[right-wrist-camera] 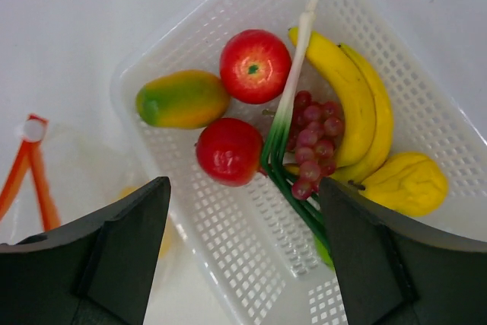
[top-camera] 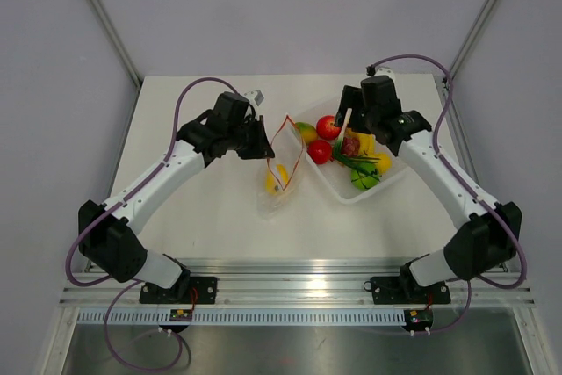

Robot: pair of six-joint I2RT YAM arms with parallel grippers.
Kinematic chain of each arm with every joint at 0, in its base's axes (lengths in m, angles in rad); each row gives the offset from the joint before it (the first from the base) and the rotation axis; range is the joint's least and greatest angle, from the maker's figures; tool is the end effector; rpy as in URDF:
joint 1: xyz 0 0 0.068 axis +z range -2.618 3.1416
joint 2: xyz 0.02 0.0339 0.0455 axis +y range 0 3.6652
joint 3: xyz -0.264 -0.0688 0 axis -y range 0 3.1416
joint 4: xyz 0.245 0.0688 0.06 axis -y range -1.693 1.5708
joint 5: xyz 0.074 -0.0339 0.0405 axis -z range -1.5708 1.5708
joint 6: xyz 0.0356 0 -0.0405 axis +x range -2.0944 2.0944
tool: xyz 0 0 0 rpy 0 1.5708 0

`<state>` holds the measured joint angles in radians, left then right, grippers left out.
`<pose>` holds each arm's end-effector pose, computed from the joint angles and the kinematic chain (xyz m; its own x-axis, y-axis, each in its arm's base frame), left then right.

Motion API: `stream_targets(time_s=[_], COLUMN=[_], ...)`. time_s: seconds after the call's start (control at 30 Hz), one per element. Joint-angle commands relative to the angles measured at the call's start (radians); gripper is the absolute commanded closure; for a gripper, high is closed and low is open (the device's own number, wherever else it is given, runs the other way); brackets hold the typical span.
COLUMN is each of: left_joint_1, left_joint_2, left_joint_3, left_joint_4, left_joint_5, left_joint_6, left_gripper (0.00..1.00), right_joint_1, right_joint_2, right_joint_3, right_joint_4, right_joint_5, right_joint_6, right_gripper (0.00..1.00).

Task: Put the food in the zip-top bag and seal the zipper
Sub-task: Pick up the fake vegetable from the bin.

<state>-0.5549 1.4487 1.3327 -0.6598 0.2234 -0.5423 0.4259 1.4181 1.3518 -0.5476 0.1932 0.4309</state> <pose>0.2642 -0.1731 0.3306 -0.8443 -0.0687 -0.5314 0.2480 0.8290 -0.5013 0.2918 0.1249 0.3553 -0.5863 0.1841 -0.7889 -0.0194 0.9703 0.2409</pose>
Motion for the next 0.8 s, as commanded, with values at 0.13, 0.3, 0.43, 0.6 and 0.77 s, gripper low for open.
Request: stream_targets(time_s=[0.13,0.3,0.43,0.6,0.77], left_joint_1=[0.006,0.007,0.007,0.009,0.009], left_joint_2=[-0.03,-0.042,-0.05,-0.053,-0.057], left_joint_3=[-0.001,-0.001,0.011,0.002,-0.007], left_joint_4=[0.009,-0.009,-0.018,-0.017,-0.017], left_joint_5=[-0.036,-0.059,-0.065,-0.07,-0.068], left_joint_6=[0.021,0.028,0.033,0.031,0.027], left_gripper=[1.0,1.0,1.0,1.0,1.0], right_joint_1=[-0.021,-0.021,-0.021,-0.016,-0.01], right_joint_2=[0.292,0.354,0.372,0.395,0.433], right_joint_3=[0.21,0.218,0.19,0.133,0.15], right_joint_4=[-0.032,-0.035,-0.026,0.021,0.012], right_joint_5=[0.02,-0.043,-0.11,-0.262,-0.285], right_joint_6=[-0.155,-0.124,-0.104,-0.089,-0.109], right_gripper=[0.16,0.18,0.25,0.37,0.3])
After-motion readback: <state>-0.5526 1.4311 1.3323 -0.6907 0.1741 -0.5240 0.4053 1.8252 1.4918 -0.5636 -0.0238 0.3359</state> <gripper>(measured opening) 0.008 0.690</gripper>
